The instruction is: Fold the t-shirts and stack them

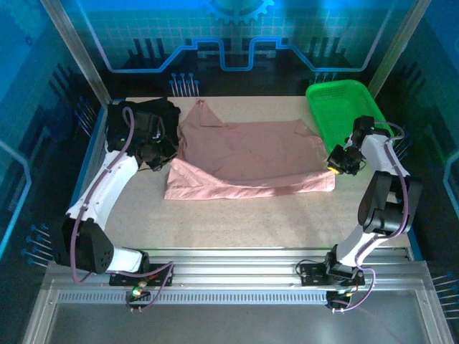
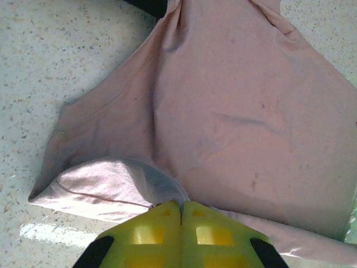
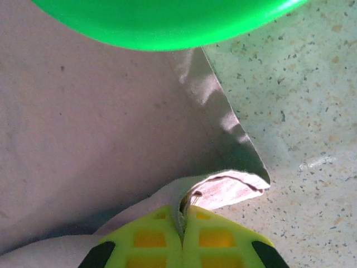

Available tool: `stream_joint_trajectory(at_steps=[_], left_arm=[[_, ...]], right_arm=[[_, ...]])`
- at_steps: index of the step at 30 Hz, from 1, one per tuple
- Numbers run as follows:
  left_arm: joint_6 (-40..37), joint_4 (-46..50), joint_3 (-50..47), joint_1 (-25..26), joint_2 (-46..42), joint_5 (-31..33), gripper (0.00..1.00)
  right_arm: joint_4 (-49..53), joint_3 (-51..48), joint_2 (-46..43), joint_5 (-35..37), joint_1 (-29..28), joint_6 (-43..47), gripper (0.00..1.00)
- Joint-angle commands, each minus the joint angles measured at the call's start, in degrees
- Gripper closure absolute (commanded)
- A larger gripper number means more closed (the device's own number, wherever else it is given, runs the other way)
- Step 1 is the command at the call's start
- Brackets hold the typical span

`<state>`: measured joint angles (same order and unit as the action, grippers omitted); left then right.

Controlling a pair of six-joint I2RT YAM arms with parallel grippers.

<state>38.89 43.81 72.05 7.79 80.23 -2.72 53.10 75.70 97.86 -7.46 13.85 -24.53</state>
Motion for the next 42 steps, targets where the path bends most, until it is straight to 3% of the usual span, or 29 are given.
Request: stream_joint_trajectory(at_steps=[1, 25, 42], left_arm=[[-2.95, -1.01, 3.51, -0.94, 2.25, -1.92, 1.0], [-5.25, -2.9, 9.0, -3.92, 11.23, -3.41, 1.0], [-4.0, -5.25, 17.64, -4.36, 23.93, -5.49, 1.0]], right_arm=[[1.39, 2.36, 1.62, 1.26, -0.92, 0.71, 1.0], [3.06, 11.53, 10.12, 3.14, -2.51, 1.06, 0.98], [4.77, 20.39, 19.23, 6.2, -3.83, 0.02, 0.96]])
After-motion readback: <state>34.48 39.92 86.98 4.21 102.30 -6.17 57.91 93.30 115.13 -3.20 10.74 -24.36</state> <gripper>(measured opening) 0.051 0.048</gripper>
